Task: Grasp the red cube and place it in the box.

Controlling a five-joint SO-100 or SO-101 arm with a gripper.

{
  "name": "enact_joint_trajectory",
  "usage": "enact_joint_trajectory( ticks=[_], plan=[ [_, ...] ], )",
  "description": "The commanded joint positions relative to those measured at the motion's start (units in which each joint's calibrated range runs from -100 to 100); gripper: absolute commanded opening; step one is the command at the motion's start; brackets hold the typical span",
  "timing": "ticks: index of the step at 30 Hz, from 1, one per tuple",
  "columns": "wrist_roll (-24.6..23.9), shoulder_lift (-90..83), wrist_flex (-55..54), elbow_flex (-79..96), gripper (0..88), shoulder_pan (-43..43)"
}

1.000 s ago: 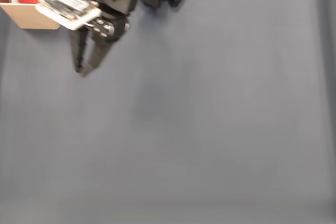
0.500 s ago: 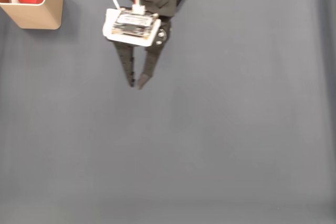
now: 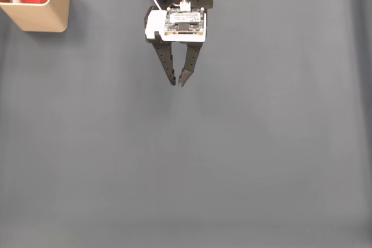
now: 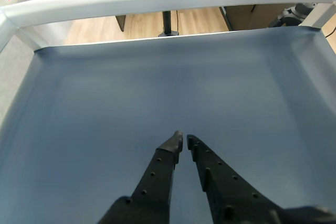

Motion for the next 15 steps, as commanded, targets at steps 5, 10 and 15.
enact_joint_trajectory(
  ticks=[5,10,15],
  plan=[
    [0.68,-9.25,-0.5,7.23,0.0,-0.54],
    [0.34,-13.93,0.4,12.98,0.0,-0.75],
    [-0.39,-17.91,2.04,17.27,0.0,-1.75]
  ],
)
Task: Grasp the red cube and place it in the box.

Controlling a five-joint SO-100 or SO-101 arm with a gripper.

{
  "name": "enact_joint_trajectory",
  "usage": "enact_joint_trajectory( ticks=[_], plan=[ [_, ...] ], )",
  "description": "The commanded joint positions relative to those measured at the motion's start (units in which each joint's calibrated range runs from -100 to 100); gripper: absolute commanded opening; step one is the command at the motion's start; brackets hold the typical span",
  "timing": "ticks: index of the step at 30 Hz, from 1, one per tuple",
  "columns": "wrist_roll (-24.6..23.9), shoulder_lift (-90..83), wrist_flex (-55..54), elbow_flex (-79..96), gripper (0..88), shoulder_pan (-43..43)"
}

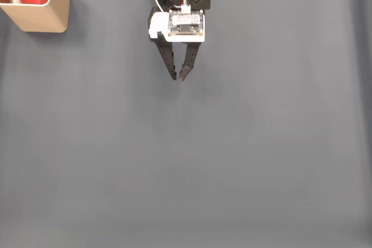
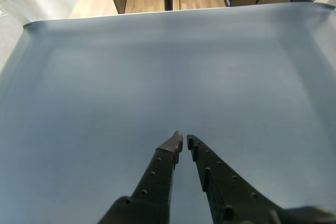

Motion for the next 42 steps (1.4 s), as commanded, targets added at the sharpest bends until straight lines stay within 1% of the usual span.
enact_joint_trajectory(
  ticks=[1,8,14,28,33,36,42],
  plan=[
    [-0.44,-3.49,1.26,1.36,0.0,-1.0],
    [0.2,-9.56,5.77,6.66,0.0,-1.57],
    [1.71,-12.59,9.78,10.3,0.0,-1.57],
    [-1.03,-12.68,21.99,10.4,0.0,-1.99],
    [-1.12,-12.68,26.99,10.4,0.0,-2.06],
    [-0.78,-12.68,28.72,10.4,0.0,-2.06],
    [-0.49,-12.68,28.8,10.4,0.1,-1.78]
  ],
)
